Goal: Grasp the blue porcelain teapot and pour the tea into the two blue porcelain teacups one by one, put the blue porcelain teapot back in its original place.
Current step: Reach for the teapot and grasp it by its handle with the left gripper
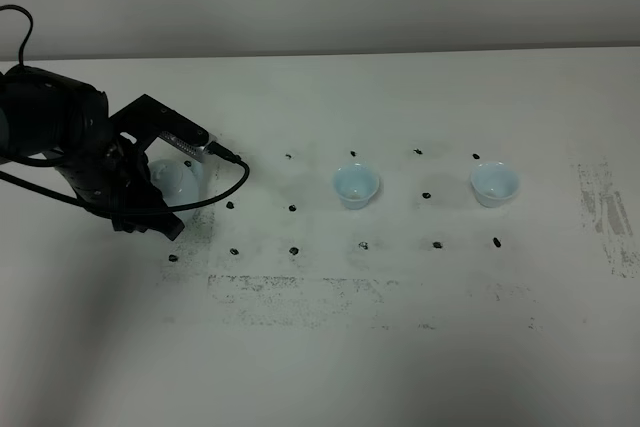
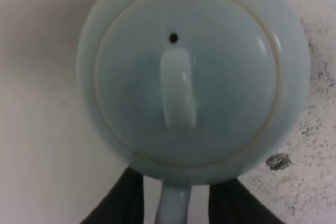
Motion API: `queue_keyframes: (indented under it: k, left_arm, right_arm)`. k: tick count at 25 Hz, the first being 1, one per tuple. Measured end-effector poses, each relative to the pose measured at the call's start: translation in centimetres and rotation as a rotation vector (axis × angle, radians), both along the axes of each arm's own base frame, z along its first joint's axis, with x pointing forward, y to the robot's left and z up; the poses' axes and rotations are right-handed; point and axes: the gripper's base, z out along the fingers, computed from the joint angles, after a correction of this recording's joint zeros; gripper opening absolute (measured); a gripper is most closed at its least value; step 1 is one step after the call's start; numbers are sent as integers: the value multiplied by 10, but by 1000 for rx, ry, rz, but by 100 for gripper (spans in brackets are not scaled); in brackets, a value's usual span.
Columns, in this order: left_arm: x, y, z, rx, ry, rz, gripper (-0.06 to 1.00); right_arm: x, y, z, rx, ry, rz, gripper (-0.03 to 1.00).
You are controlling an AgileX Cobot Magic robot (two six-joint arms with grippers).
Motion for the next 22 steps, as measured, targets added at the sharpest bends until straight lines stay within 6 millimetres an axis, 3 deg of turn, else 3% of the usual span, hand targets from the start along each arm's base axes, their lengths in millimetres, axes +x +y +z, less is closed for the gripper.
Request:
queue_keyframes:
  k: [9,16,22]
  left_arm:
    - [0,0,0,0,1,3,29]
    - [-1,0,0,-1,7,9,11]
    - [0,0,0,-6,2,10,10]
  right_arm:
    - [0,0,0,0,0,0,54]
    - [0,0,0,0,0,0,54]
    - [0,0,0,0,0,0,54]
